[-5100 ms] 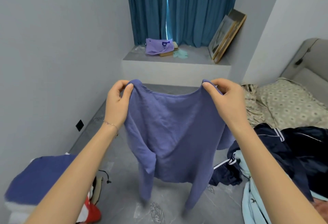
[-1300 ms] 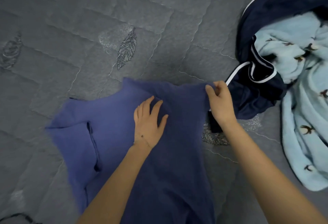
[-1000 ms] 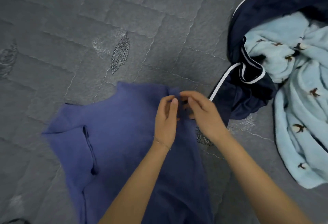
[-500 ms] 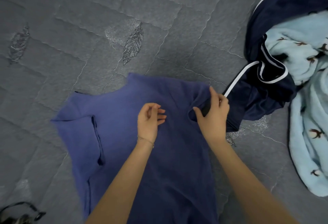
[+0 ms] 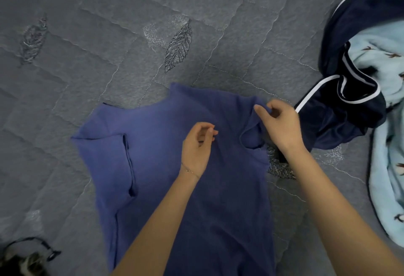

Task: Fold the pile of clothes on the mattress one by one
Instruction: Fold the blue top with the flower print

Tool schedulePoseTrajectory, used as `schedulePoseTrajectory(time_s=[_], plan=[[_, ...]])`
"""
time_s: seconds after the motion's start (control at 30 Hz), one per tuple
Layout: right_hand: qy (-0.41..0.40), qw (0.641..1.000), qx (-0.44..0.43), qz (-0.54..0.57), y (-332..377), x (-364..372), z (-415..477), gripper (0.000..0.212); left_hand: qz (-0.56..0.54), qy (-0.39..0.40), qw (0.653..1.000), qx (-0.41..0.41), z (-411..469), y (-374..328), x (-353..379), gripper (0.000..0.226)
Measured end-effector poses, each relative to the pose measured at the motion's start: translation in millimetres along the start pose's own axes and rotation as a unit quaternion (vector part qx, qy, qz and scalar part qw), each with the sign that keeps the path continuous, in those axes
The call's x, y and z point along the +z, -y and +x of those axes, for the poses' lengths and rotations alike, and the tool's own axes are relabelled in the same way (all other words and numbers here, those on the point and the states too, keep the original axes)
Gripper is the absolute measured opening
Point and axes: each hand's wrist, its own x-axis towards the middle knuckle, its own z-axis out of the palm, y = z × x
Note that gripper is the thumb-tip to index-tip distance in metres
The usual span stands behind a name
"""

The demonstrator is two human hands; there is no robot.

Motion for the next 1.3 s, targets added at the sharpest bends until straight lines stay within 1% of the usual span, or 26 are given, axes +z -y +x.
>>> schedulePoseTrajectory(time_s=[0.07, 0.13, 0.2, 0.27, 0.3, 0.37, 0.4, 0.43, 0.5, 0.53, 0.57, 0.6, 0.67, 0.73, 0.77, 0.8, 0.83, 0.87, 0.9, 0.97, 1.03, 1.1, 1.23, 1.3], plan=[[0.1, 0.987, 0.029, 0.122, 21.0, 8.9, -9.0, 0.036, -0.011, 0.02, 1.0, 0.003, -1.4, -0.2, -2.5, 0.013], [0.183, 0.966, 0.029, 0.18, 39.8, 24.6, -18.2, 0.031, -0.039, 0.038, 0.999, -0.003, -3.4, -2.4, -4.6, 0.014], [0.249, 0.946, 0.017, 0.205, 55.6, 42.9, -27.3, 0.029, -0.082, 0.041, 0.996, -0.008, -5.8, -4.4, -7.8, 0.023], [0.313, 0.918, 0.038, 0.239, 64.3, 57.7, -33.5, 0.023, -0.121, 0.014, 0.993, -0.007, -6.7, -3.0, -14.0, 0.029], [0.338, 0.91, 0.049, 0.236, 66.2, 63.2, -34.9, 0.023, -0.134, -0.008, 0.991, -0.018, -6.2, -0.5, -18.6, 0.029], [0.366, 0.907, 0.054, 0.198, 65.3, 72.5, -37.3, 0.028, -0.134, -0.049, 0.988, -0.056, -3.3, 6.2, -29.8, 0.022], [0.362, 0.912, 0.048, 0.188, 63.5, 77.3, -39.0, 0.031, -0.119, -0.059, 0.989, -0.071, -1.5, 10.0, -35.6, 0.015], [0.338, 0.924, 0.029, 0.175, 60.9, 81.5, -40.9, 0.033, -0.099, -0.063, 0.99, -0.079, 0.4, 13.9, -41.2, 0.008], [0.253, 0.96, -0.049, 0.111, 54.9, 86.4, -43.5, 0.034, -0.069, -0.076, 0.992, -0.072, 3.2, 20.0, -49.7, 0.013], [0.219, 0.969, -0.096, 0.058, 50.3, 88.3, -43.5, 0.034, -0.059, -0.088, 0.992, -0.063, 4.4, 22.6, -53.5, 0.016], [0.198, 0.97, -0.139, -0.002, 44.1, 90.7, -42.6, 0.035, -0.048, -0.1, 0.992, -0.053, 5.4, 24.7, -56.5, 0.019], [0.193, 0.964, -0.168, -0.07, 37.1, 93.4, -41.7, 0.039, -0.03, -0.111, 0.992, -0.045, 6.0, 27.5, -59.2, 0.023], [0.212, 0.934, -0.184, -0.22, 22.1, 98.6, -42.7, 0.057, 0.017, -0.12, 0.992, -0.022, 4.1, 31.0, -64.0, 0.03], [0.218, 0.901, -0.191, -0.322, 8.7, 104.3, -47.0, 0.07, 0.096, -0.106, 0.989, 0.04, -3.4, 34.5, -69.5, 0.037], [0.21, 0.895, -0.199, -0.34, 4.1, 106.3, -50.3, 0.072, 0.167, -0.095, 0.978, 0.082, -8.2, 38.5, -72.3, 0.039], [0.194, 0.897, -0.209, -0.338, 1.5, 107.3, -54.8, 0.073, 0.251, -0.084, 0.957, 0.116, -13.8, 43.9, -75.0, 0.041], [0.174, 0.905, -0.217, -0.321, 0.2, 107.7, -60.4, 0.073, 0.327, -0.077, 0.933, 0.134, -20.6, 49.3, -77.5, 0.044], [0.153, 0.915, -0.223, -0.299, -0.4, 108.0, -67.4, 0.073, 0.379, -0.071, 0.913, 0.135, -28.7, 54.2, -80.1, 0.047], [0.134, 0.922, -0.226, -0.283, -1.3, 108.2, -75.8, 0.074, 0.41, -0.065, 0.901, 0.13, -37.3, 58.5, -82.6, 0.05], [0.117, 0.926, -0.226, -0.279, -5.6, 107.5, -96.7, 0.075, 0.452, -0.061, 0.88, 0.131, -55.4, 69.1, -89.7, 0.055], [0.123, 0.925, -0.217, -0.287, -12.5, 103.4, -119.9, 0.076, 0.504, -0.058, 0.85, 0.141, -75.3, 81.3, -99.3, 0.061], [0.139, 0.923, -0.203, -0.296, -22.5, 96.7, -142.6, 0.076, 0.536, -0.048, 0.832, 0.136, -97.9, 94.2, -108.7, 0.065], [0.165, 0.923, -0.166, -0.306, -44.7, 79.6, -189.7, 0.076, 0.551, -0.038, 0.825, 0.116, -150.2, 120.5, -122.5, 0.069], [0.184, 0.924, -0.135, -0.307, -58.9, 67.3, -211.2, 0.081, 0.553, -0.051, 0.826, 0.098, -177.6, 133.5, -131.8, 0.071]])
